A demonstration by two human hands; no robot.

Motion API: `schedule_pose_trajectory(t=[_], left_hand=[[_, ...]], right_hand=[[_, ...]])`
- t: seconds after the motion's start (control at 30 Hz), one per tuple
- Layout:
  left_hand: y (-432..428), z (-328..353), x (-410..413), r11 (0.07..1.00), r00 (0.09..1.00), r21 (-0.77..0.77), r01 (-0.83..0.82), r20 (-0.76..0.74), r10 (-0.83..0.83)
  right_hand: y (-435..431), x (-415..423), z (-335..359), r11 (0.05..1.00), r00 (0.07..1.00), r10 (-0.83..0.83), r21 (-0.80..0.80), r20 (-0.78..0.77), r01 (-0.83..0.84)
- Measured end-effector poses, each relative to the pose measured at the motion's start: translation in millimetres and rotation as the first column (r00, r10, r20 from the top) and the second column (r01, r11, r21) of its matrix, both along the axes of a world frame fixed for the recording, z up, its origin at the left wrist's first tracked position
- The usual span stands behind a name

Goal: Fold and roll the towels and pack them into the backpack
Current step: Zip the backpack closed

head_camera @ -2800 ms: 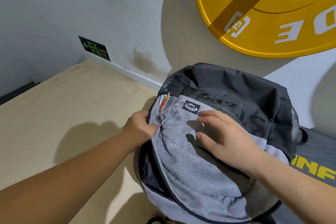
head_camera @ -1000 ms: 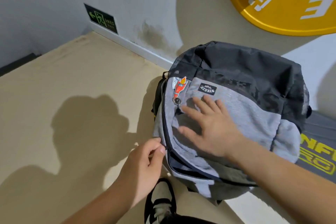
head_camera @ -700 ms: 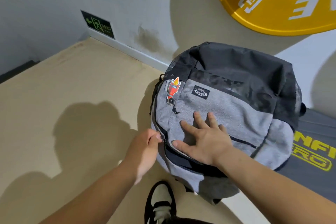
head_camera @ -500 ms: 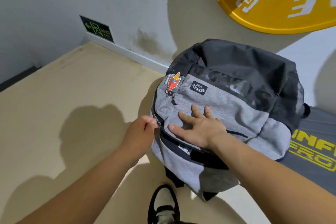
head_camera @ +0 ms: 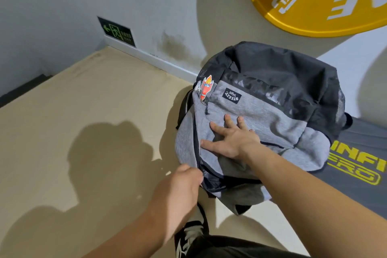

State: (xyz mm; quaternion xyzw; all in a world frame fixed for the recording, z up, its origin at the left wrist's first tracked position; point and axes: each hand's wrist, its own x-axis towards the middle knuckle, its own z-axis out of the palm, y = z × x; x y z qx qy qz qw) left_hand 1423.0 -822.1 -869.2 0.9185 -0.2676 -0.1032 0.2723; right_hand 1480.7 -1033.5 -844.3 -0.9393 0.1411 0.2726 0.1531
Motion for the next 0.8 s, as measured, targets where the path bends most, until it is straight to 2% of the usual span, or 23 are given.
schedule_pose_trajectory(t=[0.07,0.13,0.2,0.27,0.33,0.5,0.6,0.67,0.73,0.8], left_hand=[[10,11,8,0.991,0.994,-0.095,-0.096,-0.052,0.091],[18,26,11,0.941,0.947,-0.207,-0.269,-0.236,0.219],[18,40,14,0.862,0.873,-0.285,-0.419,-0.387,0.297],[13,53,17,0.797,0.804,-0.311,-0.519,-0.493,0.332],[9,62,20,0.774,0.778,-0.327,-0.542,-0.543,0.315],[10,68,21,0.857,0.856,-0.328,-0.397,-0.469,0.217],[10,70,34,0.773,0.829,-0.393,-0.498,-0.476,0.293],[1,60,52,0.781,0.775,-0.293,-0.551,-0.526,0.35],[-13,48,65,0.843,0.718,-0.095,-0.529,-0.58,0.385],[-26,39,71,0.86,0.704,-0.035,-0.51,-0.592,0.393]], right_hand=[[-5,-12,1,0.988,0.987,-0.087,0.137,0.134,0.068],[-4,-31,0,0.959,0.922,-0.173,0.271,0.347,0.078],[9,-48,1,0.968,0.827,-0.057,0.232,0.559,-0.091],[30,-63,6,0.954,0.738,0.082,0.161,0.67,-0.252],[49,-71,15,0.946,0.741,0.121,0.15,0.661,-0.288],[56,-70,11,0.958,0.667,0.015,0.18,0.745,-0.223],[57,-66,7,0.952,0.646,-0.002,0.199,0.763,-0.233],[59,-66,7,0.947,0.659,-0.044,0.242,0.751,-0.212],[60,-66,7,0.947,0.674,-0.077,0.264,0.734,-0.18],[59,-69,7,0.944,0.666,-0.123,0.294,0.735,-0.149]])
